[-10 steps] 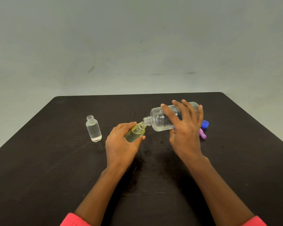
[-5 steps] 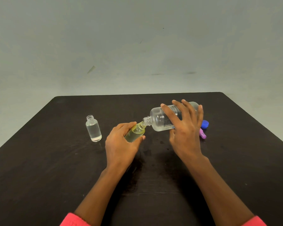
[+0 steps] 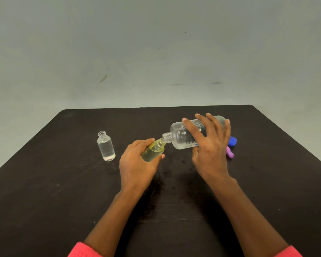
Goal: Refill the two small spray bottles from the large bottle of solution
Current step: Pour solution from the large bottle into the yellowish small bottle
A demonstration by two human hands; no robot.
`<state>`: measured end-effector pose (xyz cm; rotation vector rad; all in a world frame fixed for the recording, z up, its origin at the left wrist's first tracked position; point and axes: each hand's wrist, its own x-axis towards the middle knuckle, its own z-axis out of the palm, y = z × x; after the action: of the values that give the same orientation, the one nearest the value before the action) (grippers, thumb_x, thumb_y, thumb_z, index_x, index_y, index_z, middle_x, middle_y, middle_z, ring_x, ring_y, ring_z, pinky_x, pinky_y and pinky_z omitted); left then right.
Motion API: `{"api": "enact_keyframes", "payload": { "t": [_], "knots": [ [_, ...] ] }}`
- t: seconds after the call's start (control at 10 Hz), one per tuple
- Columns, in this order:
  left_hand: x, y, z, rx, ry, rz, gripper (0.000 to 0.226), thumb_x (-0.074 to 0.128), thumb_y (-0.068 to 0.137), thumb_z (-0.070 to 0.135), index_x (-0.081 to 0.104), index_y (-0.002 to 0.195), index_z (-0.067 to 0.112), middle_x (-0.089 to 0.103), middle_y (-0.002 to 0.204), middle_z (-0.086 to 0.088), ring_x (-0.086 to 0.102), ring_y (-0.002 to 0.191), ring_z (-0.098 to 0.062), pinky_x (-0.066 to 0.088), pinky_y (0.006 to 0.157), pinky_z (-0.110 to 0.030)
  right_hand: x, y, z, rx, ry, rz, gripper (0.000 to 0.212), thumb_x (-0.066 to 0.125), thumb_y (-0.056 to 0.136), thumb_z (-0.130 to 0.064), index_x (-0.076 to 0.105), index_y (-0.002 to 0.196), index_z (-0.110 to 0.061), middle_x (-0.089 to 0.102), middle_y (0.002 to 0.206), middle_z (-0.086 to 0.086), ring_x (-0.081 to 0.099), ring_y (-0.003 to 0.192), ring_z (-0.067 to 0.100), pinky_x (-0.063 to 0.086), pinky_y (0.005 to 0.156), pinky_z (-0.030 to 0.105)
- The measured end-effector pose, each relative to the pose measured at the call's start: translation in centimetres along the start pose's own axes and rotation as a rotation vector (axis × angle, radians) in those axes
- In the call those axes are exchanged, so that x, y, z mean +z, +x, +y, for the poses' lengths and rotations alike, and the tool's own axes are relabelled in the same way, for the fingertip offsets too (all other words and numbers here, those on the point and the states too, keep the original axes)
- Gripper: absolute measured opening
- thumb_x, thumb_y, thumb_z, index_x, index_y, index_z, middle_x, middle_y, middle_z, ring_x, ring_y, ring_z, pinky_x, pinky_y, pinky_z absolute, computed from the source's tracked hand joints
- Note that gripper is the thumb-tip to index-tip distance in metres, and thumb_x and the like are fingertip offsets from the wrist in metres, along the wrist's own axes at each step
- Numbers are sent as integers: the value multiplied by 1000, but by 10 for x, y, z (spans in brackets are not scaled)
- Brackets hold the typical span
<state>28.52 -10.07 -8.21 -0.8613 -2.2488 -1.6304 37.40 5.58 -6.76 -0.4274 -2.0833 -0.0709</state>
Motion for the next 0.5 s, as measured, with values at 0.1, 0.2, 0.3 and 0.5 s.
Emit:
{"api": "enact_keyframes", "payload": {
  "t": [0.1, 0.2, 0.3, 0.5],
  "knots": [
    [0, 0, 0, -4, -9, 7, 45, 86, 63, 21, 70, 105, 27, 67, 100, 14, 62, 98, -7, 52, 89, -39, 0, 0, 0, -1, -3, 1, 85, 67, 58, 17, 52, 130, -26, 54, 131, 10, 39, 130, 30, 8, 115, 55],
    [0, 0, 0, -2, -7, 6, 45, 86, 63, 20, 70, 105, 26, 67, 100, 13, 62, 98, -8, 52, 89, -39, 0, 0, -1, -2, -6, -5, 85, 67, 59, 17, 53, 130, -26, 54, 131, 10, 39, 131, 30, 8, 115, 54],
    [0, 0, 0, 0, -2, 4, 45, 86, 63, 21, 70, 106, 26, 67, 100, 13, 62, 97, -8, 52, 89, -39, -1, 1, 0, -2, -2, -11, 85, 68, 59, 17, 53, 131, -25, 53, 132, 10, 38, 131, 30, 7, 115, 54],
    [-1, 0, 0, -4, 5, -4, 45, 85, 64, 22, 70, 106, 26, 67, 101, 14, 61, 98, -7, 52, 89, -38, 0, 0, 0, -3, -5, -12, 84, 67, 59, 16, 53, 131, -25, 53, 132, 10, 38, 131, 30, 8, 115, 55]
  ]
}}
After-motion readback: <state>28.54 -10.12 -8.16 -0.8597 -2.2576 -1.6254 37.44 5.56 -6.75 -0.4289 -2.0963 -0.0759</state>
